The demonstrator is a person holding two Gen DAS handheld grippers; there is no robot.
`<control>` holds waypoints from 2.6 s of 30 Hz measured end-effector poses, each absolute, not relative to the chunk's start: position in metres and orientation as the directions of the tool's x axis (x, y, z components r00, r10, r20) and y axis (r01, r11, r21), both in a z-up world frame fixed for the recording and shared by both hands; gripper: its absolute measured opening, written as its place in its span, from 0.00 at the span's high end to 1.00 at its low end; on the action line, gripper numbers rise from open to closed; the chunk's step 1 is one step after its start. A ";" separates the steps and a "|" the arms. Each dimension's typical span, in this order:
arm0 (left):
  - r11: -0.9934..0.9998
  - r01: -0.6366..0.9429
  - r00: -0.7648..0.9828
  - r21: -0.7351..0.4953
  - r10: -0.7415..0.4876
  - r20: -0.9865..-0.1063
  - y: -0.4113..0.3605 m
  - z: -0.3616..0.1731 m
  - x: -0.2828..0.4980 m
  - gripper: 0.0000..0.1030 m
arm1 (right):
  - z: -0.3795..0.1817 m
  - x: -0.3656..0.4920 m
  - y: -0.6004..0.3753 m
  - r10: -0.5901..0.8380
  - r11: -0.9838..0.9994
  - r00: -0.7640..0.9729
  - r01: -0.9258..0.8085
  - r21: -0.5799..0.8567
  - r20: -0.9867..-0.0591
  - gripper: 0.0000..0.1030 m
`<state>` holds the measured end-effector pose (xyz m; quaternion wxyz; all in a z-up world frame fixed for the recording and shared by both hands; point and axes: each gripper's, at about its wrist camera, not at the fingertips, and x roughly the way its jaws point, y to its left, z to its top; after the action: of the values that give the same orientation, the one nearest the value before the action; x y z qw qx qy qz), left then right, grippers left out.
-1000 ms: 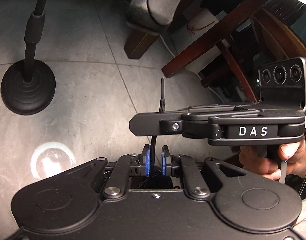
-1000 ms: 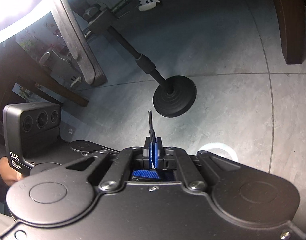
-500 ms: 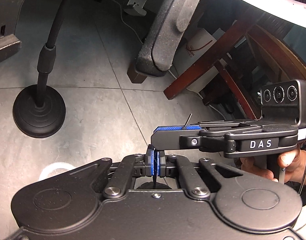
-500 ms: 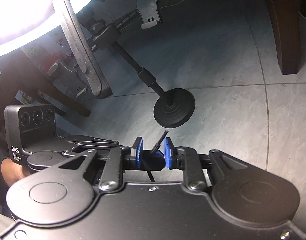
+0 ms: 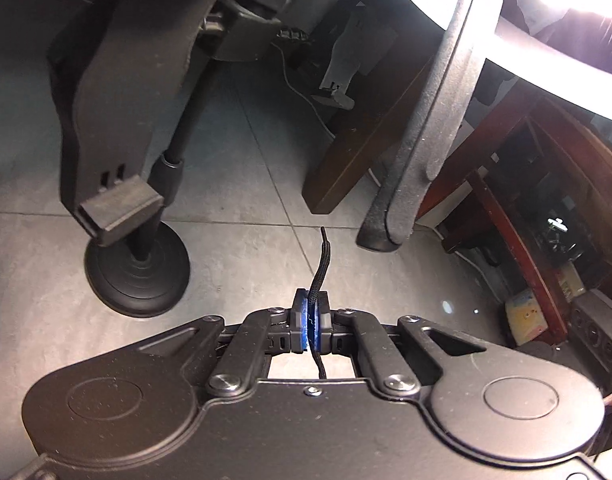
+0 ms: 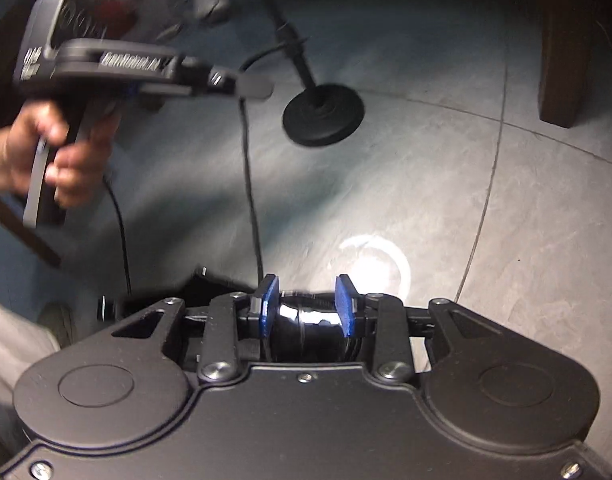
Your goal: Lace up shoes with both hands
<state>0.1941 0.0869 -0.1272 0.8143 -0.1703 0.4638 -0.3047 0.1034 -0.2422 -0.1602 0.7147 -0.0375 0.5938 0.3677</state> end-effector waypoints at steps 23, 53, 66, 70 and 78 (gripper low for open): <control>0.824 0.297 0.426 -0.483 -0.567 -0.705 0.133 -0.104 0.198 0.97 | -0.200 -0.049 -0.177 0.330 0.402 -0.610 -0.600 0.692 -0.721 0.70; 0.749 0.521 0.295 -0.409 -0.608 -0.737 0.075 -0.113 0.158 0.97 | -0.218 -0.024 -0.134 0.171 0.657 -0.047 -0.739 0.149 -0.984 0.98; 0.509 0.841 0.279 -0.185 -0.700 -0.658 0.051 -0.092 0.112 0.59 | -0.148 0.021 -0.173 0.291 0.752 -0.086 -0.595 0.284 -0.953 0.98; 0.379 0.923 0.293 -0.065 -0.801 -0.522 0.047 -0.074 0.087 0.15 | -0.113 0.032 -0.182 0.312 0.776 -0.061 -0.559 0.292 -0.948 0.98; 0.024 0.998 -0.010 -0.059 -0.859 -0.512 0.018 -0.079 0.047 0.15 | -0.076 0.056 -0.211 0.393 0.820 -0.012 -0.447 0.357 -0.919 0.98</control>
<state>0.0469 0.0178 -0.0791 0.6839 0.1657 0.2103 -0.6786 0.0555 -0.2105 -0.0757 0.7024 -0.0209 0.6456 0.2989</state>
